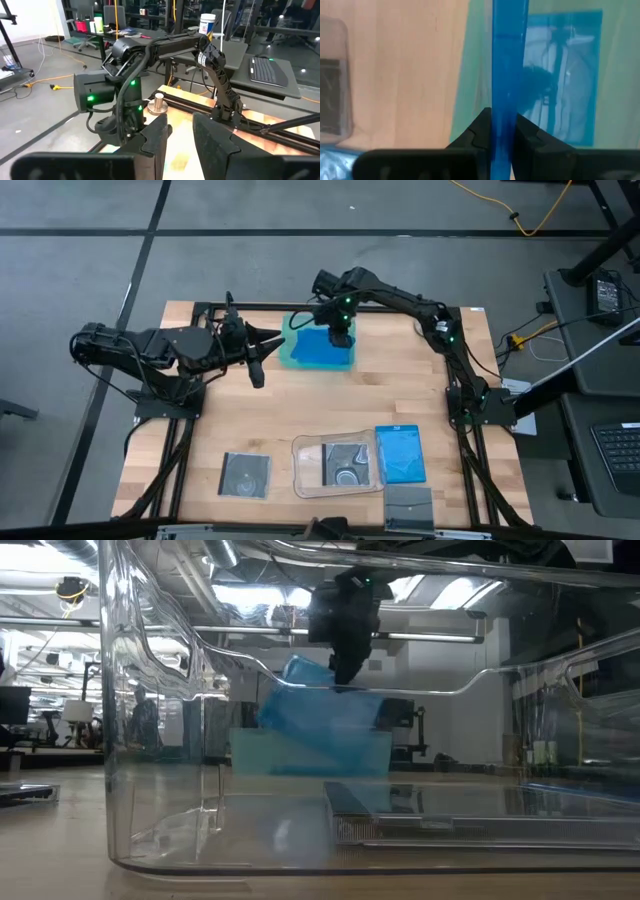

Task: Pick & place jewel cases by type
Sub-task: Put the top blue CD case into the green bin

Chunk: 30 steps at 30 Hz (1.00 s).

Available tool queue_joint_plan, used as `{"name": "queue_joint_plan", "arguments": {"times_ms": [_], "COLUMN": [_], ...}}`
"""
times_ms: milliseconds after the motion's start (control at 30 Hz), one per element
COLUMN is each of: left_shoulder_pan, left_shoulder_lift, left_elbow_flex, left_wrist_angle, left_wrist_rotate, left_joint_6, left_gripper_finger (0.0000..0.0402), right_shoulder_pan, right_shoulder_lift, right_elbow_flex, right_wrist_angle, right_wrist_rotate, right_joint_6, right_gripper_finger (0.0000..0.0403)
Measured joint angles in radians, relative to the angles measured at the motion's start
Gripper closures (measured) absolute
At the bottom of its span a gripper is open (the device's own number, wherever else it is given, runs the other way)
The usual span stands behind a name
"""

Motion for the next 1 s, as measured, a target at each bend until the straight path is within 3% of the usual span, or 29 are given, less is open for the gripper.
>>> {"name": "queue_joint_plan", "arguments": {"times_ms": [467,1000], "left_shoulder_pan": [0.0,0.0], "left_shoulder_lift": [0.0,0.0], "left_elbow_flex": [0.0,0.0], "left_wrist_angle": [-0.003,-0.003], "left_wrist_rotate": [0.001,0.004], "left_joint_6": [0.0,-0.027], "left_gripper_finger": [0.0319,0.032], "right_shoulder_pan": [-0.019,-0.02], "right_shoulder_lift": [-0.002,0.042], "right_elbow_flex": [0.023,0.016], "right_wrist_angle": [-0.078,-0.024], "right_wrist_rotate": [0.033,0.05], "right_joint_6": [-0.073,-0.149], "right_gripper_finger": [0.036,0.0357]}}
